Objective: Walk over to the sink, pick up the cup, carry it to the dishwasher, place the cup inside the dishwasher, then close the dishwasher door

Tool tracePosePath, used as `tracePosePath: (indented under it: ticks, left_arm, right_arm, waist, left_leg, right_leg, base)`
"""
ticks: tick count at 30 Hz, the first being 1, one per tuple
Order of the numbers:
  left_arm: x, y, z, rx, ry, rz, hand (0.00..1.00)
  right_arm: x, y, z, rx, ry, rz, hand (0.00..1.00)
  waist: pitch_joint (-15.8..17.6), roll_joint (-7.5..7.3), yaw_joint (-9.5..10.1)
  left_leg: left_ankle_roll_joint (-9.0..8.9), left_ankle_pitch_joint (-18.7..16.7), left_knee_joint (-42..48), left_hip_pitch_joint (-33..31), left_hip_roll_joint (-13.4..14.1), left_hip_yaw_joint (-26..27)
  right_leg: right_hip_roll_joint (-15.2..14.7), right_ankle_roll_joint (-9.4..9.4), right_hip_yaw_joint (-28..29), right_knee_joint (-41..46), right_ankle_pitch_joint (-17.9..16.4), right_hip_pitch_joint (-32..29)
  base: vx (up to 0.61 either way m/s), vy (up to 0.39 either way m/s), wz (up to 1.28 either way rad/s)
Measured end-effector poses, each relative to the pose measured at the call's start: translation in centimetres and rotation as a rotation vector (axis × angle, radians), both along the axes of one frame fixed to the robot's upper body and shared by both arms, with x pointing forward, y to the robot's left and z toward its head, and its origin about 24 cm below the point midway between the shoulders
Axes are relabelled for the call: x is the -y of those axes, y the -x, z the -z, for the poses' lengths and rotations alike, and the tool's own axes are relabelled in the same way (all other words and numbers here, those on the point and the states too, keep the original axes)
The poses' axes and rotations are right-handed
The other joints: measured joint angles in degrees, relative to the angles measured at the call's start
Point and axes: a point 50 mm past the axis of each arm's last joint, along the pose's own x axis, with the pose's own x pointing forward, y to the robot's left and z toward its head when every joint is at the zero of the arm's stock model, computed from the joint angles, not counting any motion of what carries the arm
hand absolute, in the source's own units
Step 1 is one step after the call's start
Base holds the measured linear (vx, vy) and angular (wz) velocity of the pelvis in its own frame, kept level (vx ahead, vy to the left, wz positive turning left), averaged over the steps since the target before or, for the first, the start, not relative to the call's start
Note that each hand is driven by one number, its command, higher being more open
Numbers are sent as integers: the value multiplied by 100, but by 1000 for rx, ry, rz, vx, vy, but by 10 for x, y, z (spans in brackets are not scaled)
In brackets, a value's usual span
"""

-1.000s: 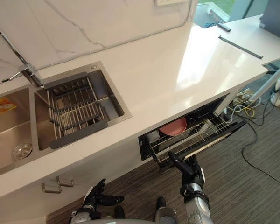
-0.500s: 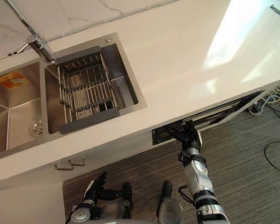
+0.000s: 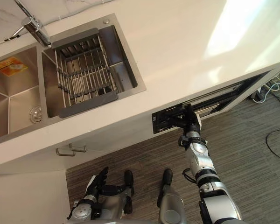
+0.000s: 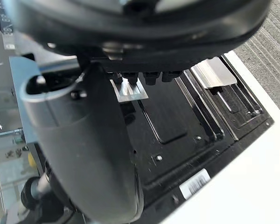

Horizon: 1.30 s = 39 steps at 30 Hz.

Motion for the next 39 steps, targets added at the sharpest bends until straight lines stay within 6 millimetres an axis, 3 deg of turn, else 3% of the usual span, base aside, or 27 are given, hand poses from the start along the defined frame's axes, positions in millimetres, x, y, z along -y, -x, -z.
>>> tracePosePath:
  ticks: [3,7,9,13,16,18,24,29,39]
  left_arm:
    - [2,-1,0,1,1,8,100]
    - [2,0,0,-3,1,9,100]
    - [0,0,0,-4,-7,11,100]
    - [-3,-1,0,-3,-27,23,100]
    - [-7,1,1,-18,-49,35,100]
    - [-10,5,4,-39,-58,31,100]
    - [-13,20,11,-95,-62,8,100]
    - [-17,25,12,-110,-64,-15,100]
    - [-36,35,13,-130,-84,-100,100]
  right_arm:
    - [-3,13,4,-3,73,-54,100]
    - [0,43,12,-13,163,-113,100]
    - [-8,59,15,0,189,-190,100]
    - [-35,88,29,-6,215,-308,100]
    - [-46,109,47,-75,231,-316,100]
    - [-47,125,59,-128,237,-306,100]
    - [-32,178,109,-407,236,-225,100]
    - [-12,213,140,-629,268,-154,100]
    - [12,245,160,-819,270,-5,100]
  waist:
    - [0,-1,-8]
    - [2,-17,-95]
    - [-8,-83,-118]
    - [-138,-361,-170]
    - [-263,-553,-168]
    - [-389,-605,-172]
    - [-738,-605,-257]
    - [-755,-592,-258]
    - [-931,-569,-254]
  left_leg:
    - [31,28,2,9,34,-9]
    - [21,27,5,196,21,-83]
    - [4,17,6,344,5,-84]
    - [-26,-46,19,511,17,-85]
    - [-13,-152,22,623,42,-33]
    - [-23,-208,22,691,39,28]
    - [-49,-330,26,957,47,138]
    - [-75,-353,23,1101,81,147]
    - [-108,-376,-8,1277,133,179]
  right_leg:
    - [22,-22,-6,0,32,13]
    - [35,-6,-61,-2,-21,243]
    - [20,20,-56,-5,-75,401]
    - [35,19,-51,-44,-127,581]
    - [62,38,-12,-75,-142,680]
    - [68,56,55,-121,-133,736]
    - [82,84,152,-276,-113,1011]
    - [107,69,153,-345,-103,1183]
    - [162,49,178,-370,-130,1333]
  base:
    - [48,-13,0]
    - [96,-7,7]
    - [57,15,3]
    - [0,0,0]
    - [-11,7,-5]
    - [-2,20,-18]
    - [29,11,-10]
    - [0,0,0]
    - [5,-4,-1]
